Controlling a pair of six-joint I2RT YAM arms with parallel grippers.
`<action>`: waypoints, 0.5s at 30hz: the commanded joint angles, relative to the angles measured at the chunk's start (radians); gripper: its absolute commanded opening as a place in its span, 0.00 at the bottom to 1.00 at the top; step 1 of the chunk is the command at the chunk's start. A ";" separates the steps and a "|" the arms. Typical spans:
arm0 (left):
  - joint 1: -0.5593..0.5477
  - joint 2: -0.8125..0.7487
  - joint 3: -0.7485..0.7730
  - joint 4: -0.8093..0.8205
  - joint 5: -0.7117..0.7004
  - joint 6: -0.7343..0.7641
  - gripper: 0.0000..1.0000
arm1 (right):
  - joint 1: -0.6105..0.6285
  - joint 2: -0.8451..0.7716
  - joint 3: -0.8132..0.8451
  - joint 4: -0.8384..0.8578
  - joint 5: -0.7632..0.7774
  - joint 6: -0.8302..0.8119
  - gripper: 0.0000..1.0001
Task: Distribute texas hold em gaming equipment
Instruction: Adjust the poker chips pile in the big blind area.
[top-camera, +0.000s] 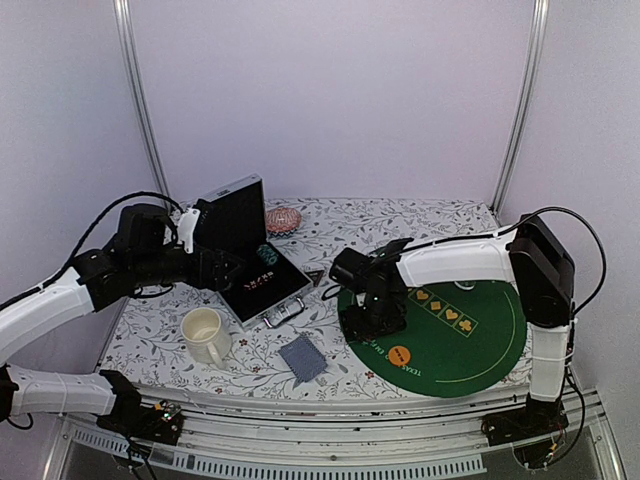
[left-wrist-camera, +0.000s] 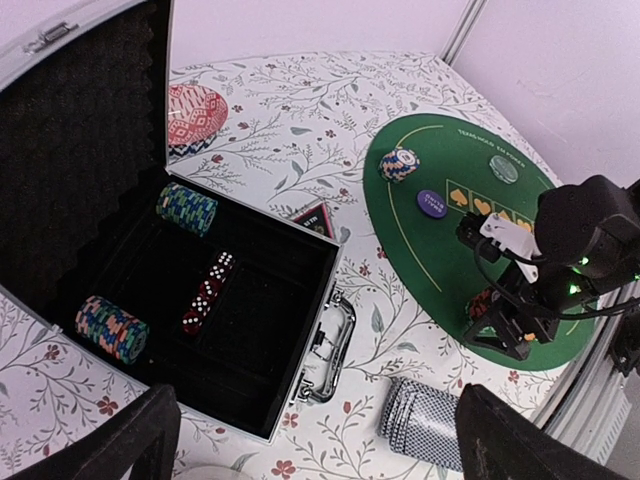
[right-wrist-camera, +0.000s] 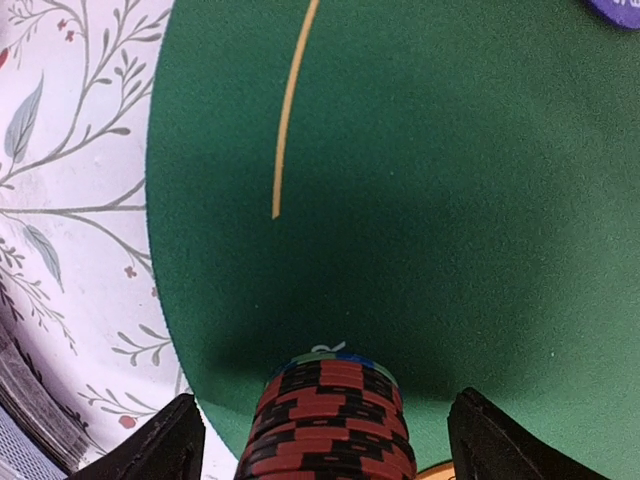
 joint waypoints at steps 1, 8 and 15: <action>0.013 0.014 0.004 0.013 0.010 0.015 0.98 | 0.002 -0.079 0.030 -0.036 0.041 -0.031 0.95; 0.012 0.040 0.006 0.018 0.015 0.017 0.98 | 0.004 -0.174 0.055 -0.023 0.051 -0.102 0.99; 0.011 0.040 0.022 0.029 0.113 0.043 0.98 | 0.001 -0.315 0.007 0.091 -0.005 -0.199 0.99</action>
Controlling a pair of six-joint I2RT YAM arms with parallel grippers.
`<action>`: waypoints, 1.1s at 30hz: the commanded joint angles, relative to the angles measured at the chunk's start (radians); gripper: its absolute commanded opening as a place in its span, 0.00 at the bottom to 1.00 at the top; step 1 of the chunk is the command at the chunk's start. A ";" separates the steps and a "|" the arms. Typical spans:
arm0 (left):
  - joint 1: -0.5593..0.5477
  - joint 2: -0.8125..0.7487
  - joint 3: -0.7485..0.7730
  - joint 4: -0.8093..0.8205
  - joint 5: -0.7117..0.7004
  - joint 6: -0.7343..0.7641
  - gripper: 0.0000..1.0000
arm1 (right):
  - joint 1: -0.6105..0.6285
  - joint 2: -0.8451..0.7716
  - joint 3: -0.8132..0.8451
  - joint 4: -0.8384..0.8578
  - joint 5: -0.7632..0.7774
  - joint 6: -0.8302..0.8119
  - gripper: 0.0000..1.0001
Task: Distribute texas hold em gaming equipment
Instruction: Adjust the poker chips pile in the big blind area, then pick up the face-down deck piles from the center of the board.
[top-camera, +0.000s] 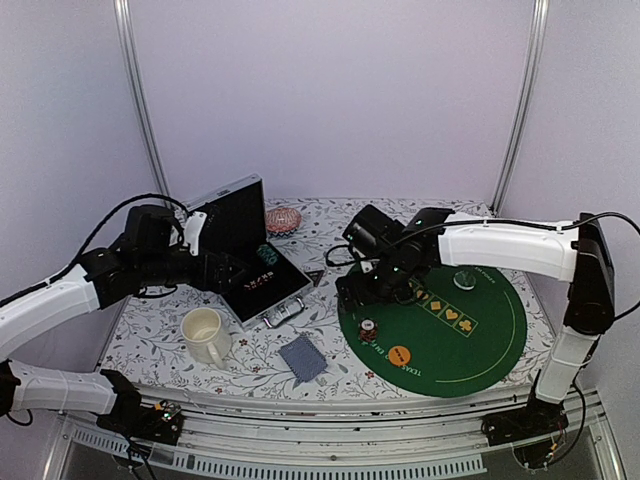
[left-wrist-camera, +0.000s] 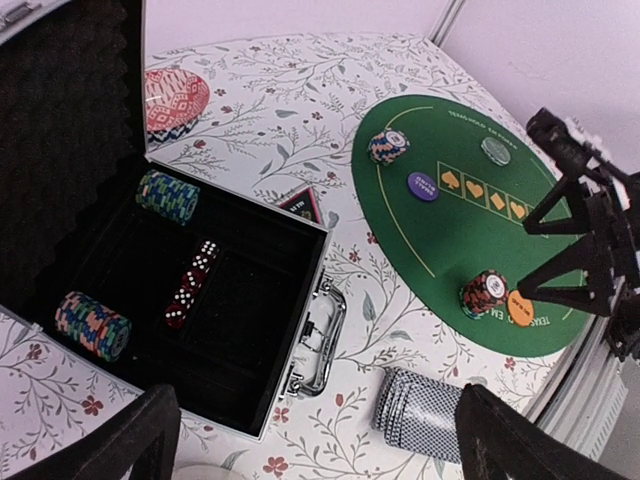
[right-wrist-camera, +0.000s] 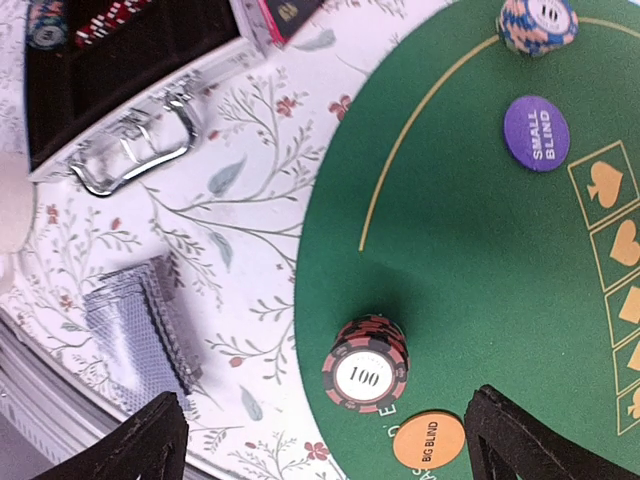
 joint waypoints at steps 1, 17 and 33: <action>0.011 -0.003 0.028 0.028 0.110 0.046 0.98 | 0.000 -0.115 -0.035 0.105 -0.034 -0.089 0.99; -0.170 0.051 0.153 -0.013 0.619 0.714 0.98 | -0.163 -0.476 -0.400 0.373 -0.179 -0.167 0.99; -0.346 0.640 0.486 -0.570 0.255 1.318 0.98 | -0.238 -0.551 -0.560 0.484 -0.293 -0.265 0.99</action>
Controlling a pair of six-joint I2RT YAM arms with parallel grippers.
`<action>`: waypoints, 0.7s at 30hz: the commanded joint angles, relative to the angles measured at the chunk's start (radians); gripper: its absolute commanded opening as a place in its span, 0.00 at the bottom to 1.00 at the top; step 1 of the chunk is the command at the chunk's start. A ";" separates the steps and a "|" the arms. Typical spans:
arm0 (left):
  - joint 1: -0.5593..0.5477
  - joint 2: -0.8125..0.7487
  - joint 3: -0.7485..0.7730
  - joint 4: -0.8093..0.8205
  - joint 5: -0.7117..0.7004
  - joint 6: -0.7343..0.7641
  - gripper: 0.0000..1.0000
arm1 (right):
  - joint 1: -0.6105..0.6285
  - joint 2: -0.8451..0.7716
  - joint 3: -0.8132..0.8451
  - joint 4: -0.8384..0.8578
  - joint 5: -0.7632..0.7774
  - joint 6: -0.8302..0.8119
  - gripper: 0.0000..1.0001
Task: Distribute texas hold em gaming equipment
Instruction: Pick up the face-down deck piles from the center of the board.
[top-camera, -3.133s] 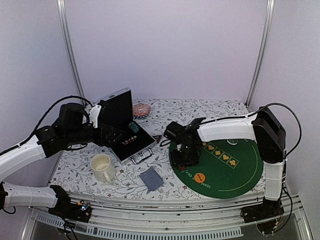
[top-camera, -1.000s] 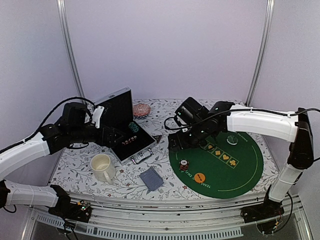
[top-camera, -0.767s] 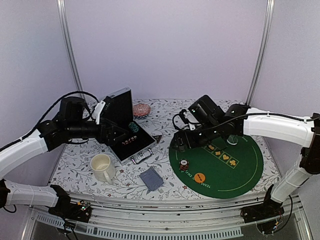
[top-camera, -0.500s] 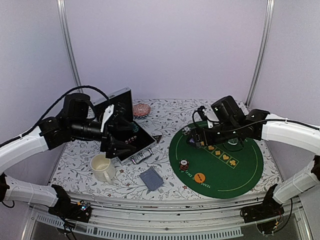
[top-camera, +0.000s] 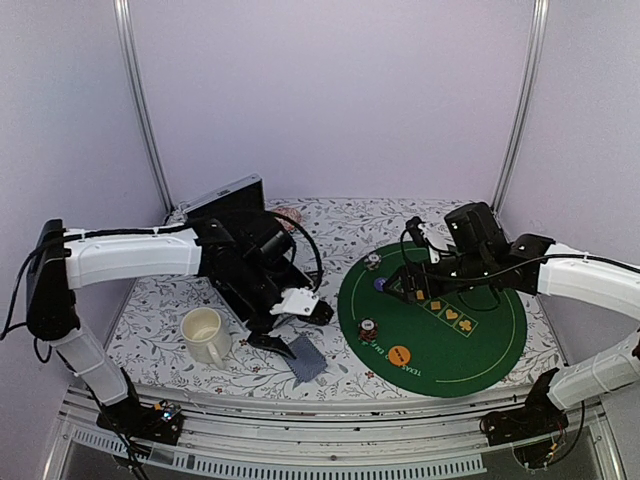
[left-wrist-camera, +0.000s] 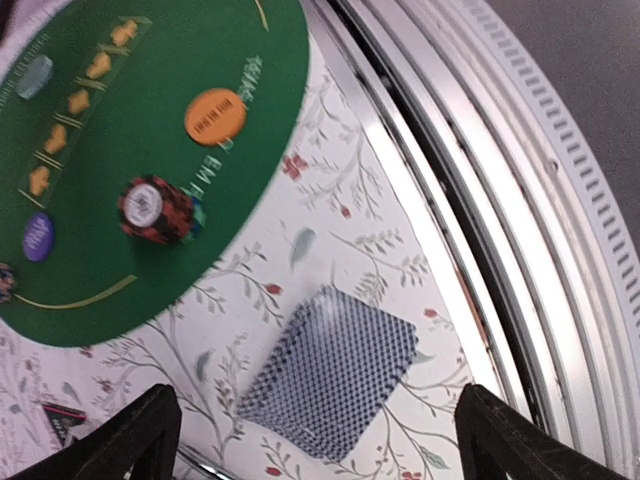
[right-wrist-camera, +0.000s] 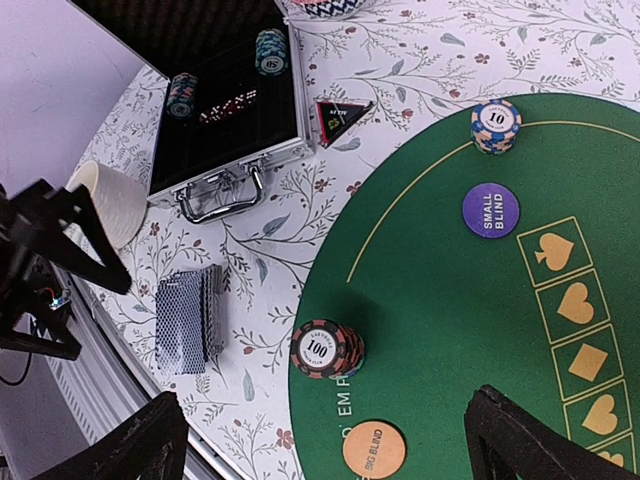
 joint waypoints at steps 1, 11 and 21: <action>-0.024 0.066 0.020 -0.158 -0.135 0.134 0.98 | -0.008 0.008 -0.021 0.059 -0.046 -0.038 0.99; -0.045 0.234 0.061 -0.141 -0.278 0.154 0.98 | -0.011 0.018 -0.050 0.076 -0.075 -0.048 0.99; -0.074 0.258 0.054 -0.107 -0.269 0.155 0.98 | -0.016 0.062 -0.065 0.114 -0.109 -0.030 0.99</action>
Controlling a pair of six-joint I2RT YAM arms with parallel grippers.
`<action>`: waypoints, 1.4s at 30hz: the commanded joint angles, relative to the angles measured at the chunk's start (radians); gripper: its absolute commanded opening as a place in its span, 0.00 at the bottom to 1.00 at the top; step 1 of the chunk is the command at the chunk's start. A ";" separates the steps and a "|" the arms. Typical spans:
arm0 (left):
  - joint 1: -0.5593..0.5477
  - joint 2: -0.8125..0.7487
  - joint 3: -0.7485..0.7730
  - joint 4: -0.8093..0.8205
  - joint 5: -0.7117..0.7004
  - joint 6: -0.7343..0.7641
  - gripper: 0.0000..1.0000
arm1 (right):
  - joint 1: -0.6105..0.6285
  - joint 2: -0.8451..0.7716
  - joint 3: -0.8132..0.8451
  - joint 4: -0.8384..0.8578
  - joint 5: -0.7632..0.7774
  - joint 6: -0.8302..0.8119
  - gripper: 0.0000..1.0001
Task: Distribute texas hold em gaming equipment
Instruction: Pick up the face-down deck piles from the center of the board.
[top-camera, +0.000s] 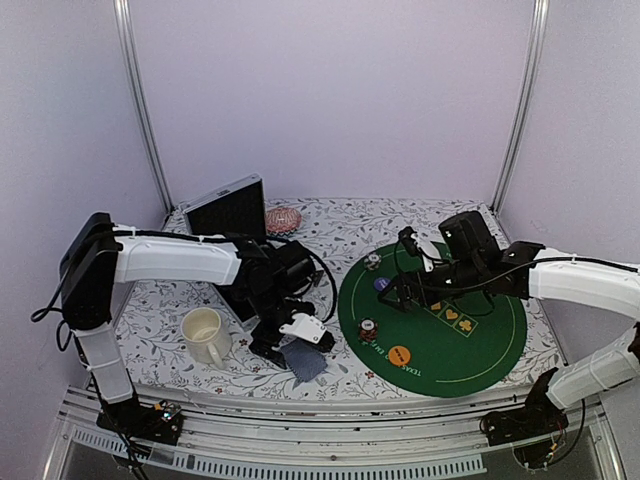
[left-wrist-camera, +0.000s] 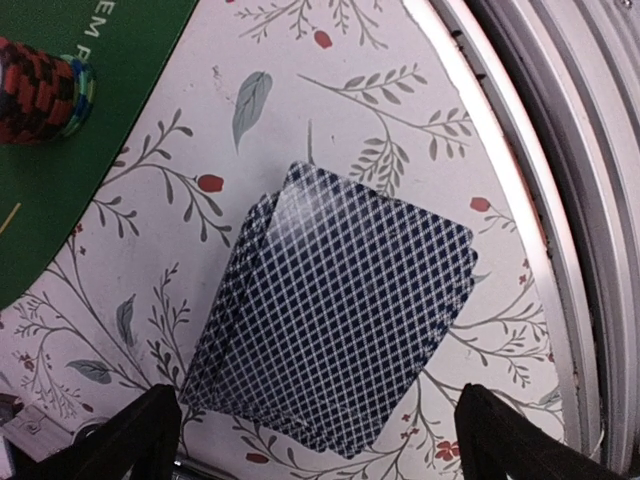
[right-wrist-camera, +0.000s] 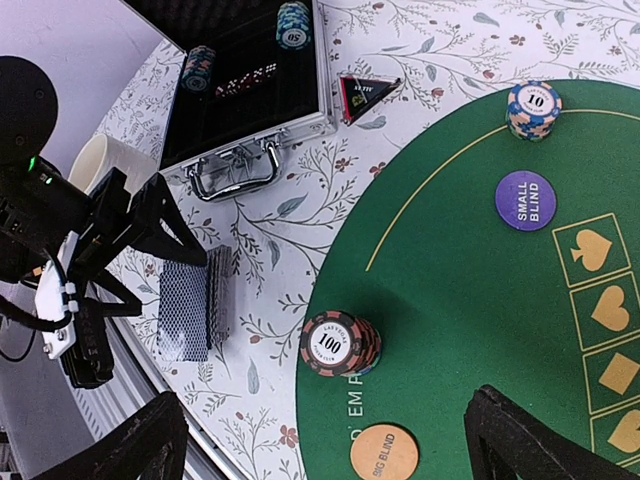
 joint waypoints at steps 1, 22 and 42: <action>-0.034 0.018 0.006 0.014 0.001 0.012 0.98 | -0.008 0.031 -0.015 0.039 -0.031 0.007 0.99; -0.051 0.086 0.024 0.084 -0.050 0.036 0.98 | -0.017 0.030 -0.043 0.039 -0.052 0.014 0.99; -0.025 0.156 0.042 0.023 0.020 0.031 0.98 | -0.021 0.037 -0.053 0.038 -0.062 0.022 0.99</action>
